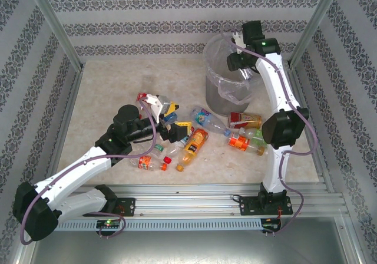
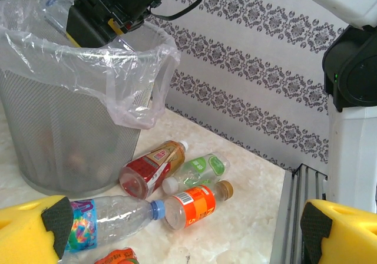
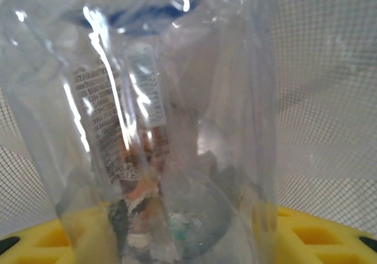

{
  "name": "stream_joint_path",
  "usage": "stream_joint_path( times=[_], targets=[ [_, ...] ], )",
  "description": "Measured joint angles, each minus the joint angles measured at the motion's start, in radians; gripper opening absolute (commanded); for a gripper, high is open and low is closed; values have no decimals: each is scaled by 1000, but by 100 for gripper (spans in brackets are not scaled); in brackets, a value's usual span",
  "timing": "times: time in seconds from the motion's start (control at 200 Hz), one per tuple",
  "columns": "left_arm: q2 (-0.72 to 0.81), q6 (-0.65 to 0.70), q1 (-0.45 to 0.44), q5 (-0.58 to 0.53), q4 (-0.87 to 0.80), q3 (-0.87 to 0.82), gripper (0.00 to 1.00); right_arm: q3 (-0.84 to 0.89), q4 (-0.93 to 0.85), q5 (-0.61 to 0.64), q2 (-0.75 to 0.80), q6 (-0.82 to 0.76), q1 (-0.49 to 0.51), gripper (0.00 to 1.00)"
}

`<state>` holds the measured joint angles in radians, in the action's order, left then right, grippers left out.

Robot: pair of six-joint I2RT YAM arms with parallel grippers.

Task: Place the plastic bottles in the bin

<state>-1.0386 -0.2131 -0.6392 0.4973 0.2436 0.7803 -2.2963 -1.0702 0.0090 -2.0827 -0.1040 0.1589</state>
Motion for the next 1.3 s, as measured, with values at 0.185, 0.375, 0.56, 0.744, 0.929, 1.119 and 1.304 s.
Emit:
stream_joint_path(
  times=[0.185,0.375,0.56,0.744,0.929,1.119,1.304],
  targets=[
    [-1,0,0,4,-5,0,100,19,2,1,0,13,0,72],
    [-1,1,0,7,-5,2,100,19,5,0,1,28,0,76],
    [-2,3,0,8,-9,5,100,35,8,0,33,49,0,76],
    [-2,9,0,12,-16,10,100,102,35,-11,145,79,0,75],
    [-2,26,0,19,-31,12,100,235,102,-34,329,110,1,75],
    [-2,35,0,25,-44,13,100,394,159,-56,530,150,8,75],
    [-2,46,0,28,-59,21,100,597,208,-78,712,219,31,77]
  ],
)
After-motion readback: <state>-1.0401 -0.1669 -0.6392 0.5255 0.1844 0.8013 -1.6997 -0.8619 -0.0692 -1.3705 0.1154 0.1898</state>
